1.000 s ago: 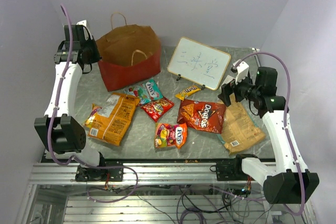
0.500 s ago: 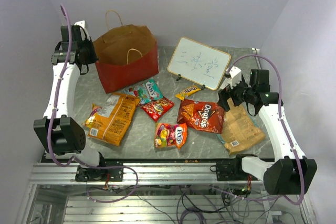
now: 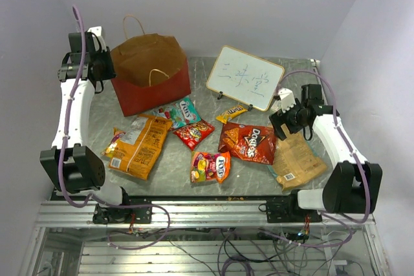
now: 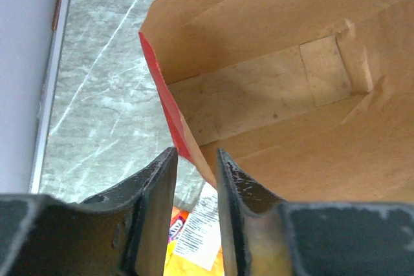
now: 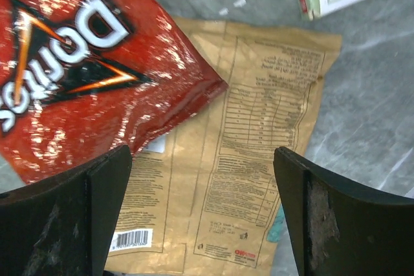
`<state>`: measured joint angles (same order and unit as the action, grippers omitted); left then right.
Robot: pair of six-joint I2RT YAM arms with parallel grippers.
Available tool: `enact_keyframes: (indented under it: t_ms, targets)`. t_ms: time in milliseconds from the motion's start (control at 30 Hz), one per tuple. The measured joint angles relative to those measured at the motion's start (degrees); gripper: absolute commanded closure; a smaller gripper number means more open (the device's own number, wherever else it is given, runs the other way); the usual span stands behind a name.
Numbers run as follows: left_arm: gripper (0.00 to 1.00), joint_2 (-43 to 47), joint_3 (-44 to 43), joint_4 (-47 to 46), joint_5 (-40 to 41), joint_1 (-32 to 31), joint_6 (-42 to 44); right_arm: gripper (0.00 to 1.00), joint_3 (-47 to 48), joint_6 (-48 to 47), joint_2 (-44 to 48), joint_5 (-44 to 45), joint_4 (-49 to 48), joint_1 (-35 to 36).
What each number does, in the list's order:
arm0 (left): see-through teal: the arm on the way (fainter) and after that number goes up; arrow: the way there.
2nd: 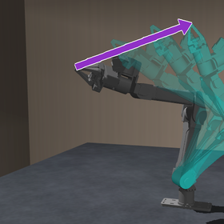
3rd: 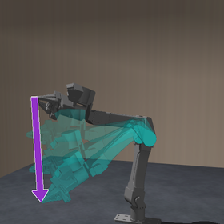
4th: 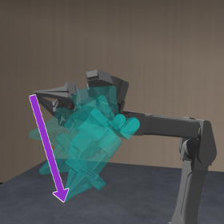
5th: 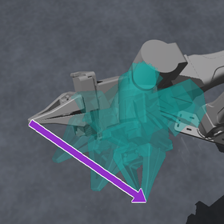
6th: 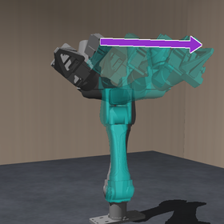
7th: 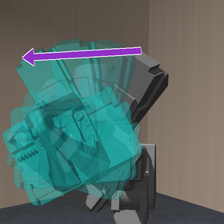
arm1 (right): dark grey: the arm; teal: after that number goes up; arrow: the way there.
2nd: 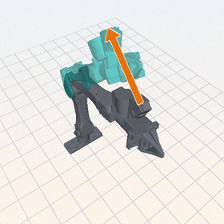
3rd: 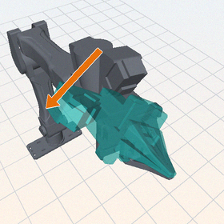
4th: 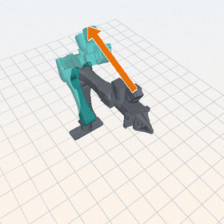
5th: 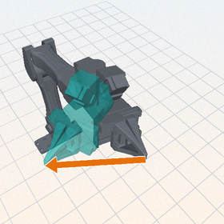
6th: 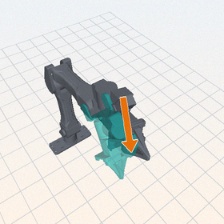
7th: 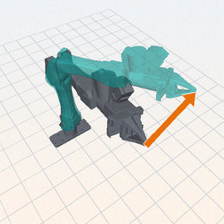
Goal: Place the snacks into the paper bag
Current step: Move the paper bag to the center of the board, then pick up the snack from the center of the board.
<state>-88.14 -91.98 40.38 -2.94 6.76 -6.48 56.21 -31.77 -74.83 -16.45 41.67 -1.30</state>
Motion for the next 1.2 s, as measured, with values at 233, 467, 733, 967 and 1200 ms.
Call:
enact_keyframes:
  t_ms: [233, 467, 733, 967, 1200]
  targets:
    - [0.03, 2.78, 1.51, -0.37, -0.92, 0.0, 1.46, 0.09, 1.36, -3.21, -6.69, 0.13, 3.26, -6.36]
    - [0.0, 7.54, 1.9, -1.2, -1.84, 0.0, 3.98, 0.11, 3.23, -8.46, -11.5, -1.36, 5.68, -15.04]
    - [0.04, 16.44, 5.4, -3.93, -8.5, 0.0, 7.82, 0.14, 4.85, -14.45, -19.8, -5.57, 9.35, -21.94]
    - [0.06, 18.71, 8.85, -5.03, -12.83, 0.0, 8.68, 0.17, 6.86, -16.94, -24.41, -10.8, 10.34, -22.27]
    - [0.07, 20.76, 12.5, -5.86, -17.79, 0.0, 8.63, 0.27, 6.99, -19.39, -27.17, -12.87, 9.79, -22.34]
